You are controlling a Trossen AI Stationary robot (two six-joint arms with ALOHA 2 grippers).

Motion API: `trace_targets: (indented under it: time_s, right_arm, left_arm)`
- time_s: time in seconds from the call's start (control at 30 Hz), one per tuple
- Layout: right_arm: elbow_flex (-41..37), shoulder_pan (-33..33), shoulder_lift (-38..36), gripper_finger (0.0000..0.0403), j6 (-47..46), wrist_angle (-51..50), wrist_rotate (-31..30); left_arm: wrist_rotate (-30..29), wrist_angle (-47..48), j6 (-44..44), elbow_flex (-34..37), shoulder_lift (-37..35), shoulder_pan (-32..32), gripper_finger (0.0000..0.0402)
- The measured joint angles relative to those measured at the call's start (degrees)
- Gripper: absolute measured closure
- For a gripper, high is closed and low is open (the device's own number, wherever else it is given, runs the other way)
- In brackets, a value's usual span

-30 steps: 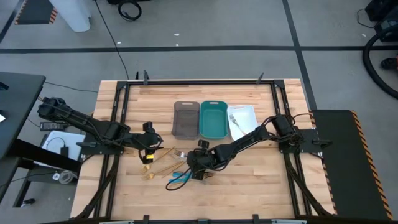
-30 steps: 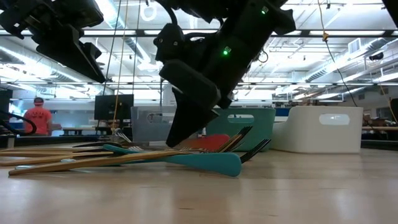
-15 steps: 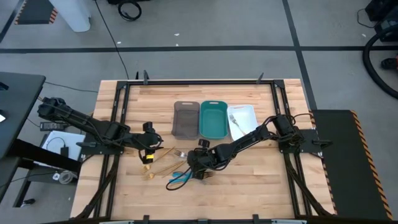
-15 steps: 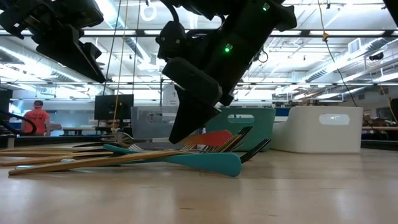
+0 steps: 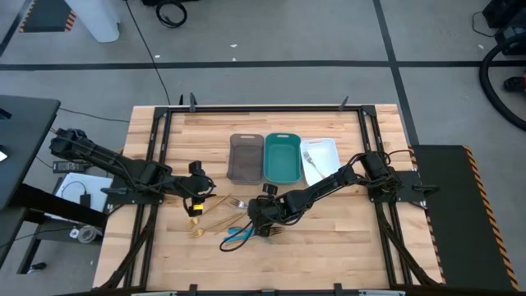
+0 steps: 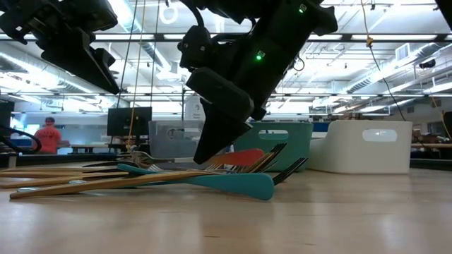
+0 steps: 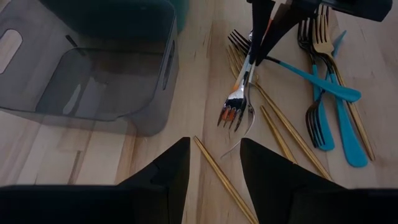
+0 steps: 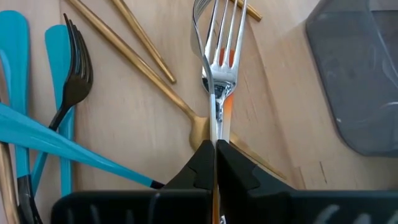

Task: Sort silverware by color (type)
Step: Put the orange fork into the white bin

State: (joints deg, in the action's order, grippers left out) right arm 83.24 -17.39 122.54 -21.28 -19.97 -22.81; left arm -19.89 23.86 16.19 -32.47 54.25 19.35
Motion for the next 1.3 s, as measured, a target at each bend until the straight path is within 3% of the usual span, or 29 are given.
trace_targets:
  time_s: [0.57,0.93,1.3]
  right_arm:
    - [0.04,-0.15,-4.65,0.039,1.56,-2.83,-1.85]
    - [0.04,-0.17,-11.48,0.0391,4.41,-5.39,-3.26]
    - [0.04,-0.28,-18.11,0.0391,4.87,-13.91,-9.5]
  left_arm:
    - [0.0,0.17,0.0,0.02,0.01,-0.02,0.0251]
    - [0.01,0.17,0.0,0.02,0.01,-0.02,0.0251]
    - [0.0,0.17,0.0,0.02,0.01,-0.01,0.0251]
